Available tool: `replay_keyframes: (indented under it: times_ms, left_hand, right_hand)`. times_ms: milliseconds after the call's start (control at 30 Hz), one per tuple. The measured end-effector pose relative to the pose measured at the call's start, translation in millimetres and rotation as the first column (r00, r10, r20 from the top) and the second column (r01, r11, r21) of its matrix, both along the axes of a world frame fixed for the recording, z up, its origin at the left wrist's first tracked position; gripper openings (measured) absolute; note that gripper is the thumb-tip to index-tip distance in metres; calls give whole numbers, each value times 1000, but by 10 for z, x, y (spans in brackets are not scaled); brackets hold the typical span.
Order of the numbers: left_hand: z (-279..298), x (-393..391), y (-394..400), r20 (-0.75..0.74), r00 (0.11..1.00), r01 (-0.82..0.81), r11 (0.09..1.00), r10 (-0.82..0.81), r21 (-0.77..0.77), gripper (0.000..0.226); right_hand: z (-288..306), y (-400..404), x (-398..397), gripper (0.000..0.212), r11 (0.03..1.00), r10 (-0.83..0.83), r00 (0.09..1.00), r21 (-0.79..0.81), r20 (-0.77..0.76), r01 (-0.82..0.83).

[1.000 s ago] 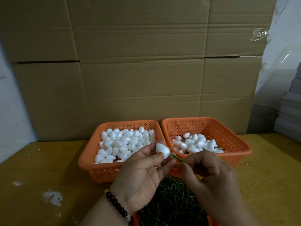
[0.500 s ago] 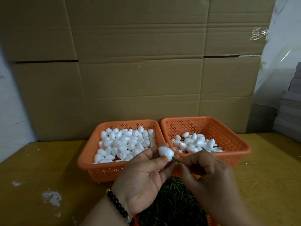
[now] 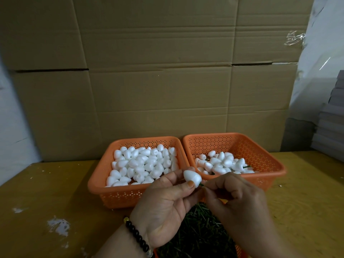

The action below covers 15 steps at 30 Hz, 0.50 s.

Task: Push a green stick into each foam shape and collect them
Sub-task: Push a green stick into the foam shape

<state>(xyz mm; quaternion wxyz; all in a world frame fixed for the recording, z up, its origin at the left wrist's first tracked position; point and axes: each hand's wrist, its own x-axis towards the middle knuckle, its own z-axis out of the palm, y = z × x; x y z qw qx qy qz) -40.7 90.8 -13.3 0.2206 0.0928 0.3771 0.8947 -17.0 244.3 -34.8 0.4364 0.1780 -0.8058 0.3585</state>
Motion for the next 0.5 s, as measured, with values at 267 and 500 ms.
replay_keyframes:
  times_ms: [267, 500]
  left_hand:
    - [-28, 1, 9, -6, 1000, 6, 1000, -6, -1, 42]
    - [-47, -6, 18, -20, 1000, 6, 1000, -6, -4, 42]
  right_hand:
    - [-23, 12, -11, 8, 1000, -9, 1000, 13, -9, 10]
    - [-33, 18, -9, 9, 1000, 9, 1000, 16, 2, -9]
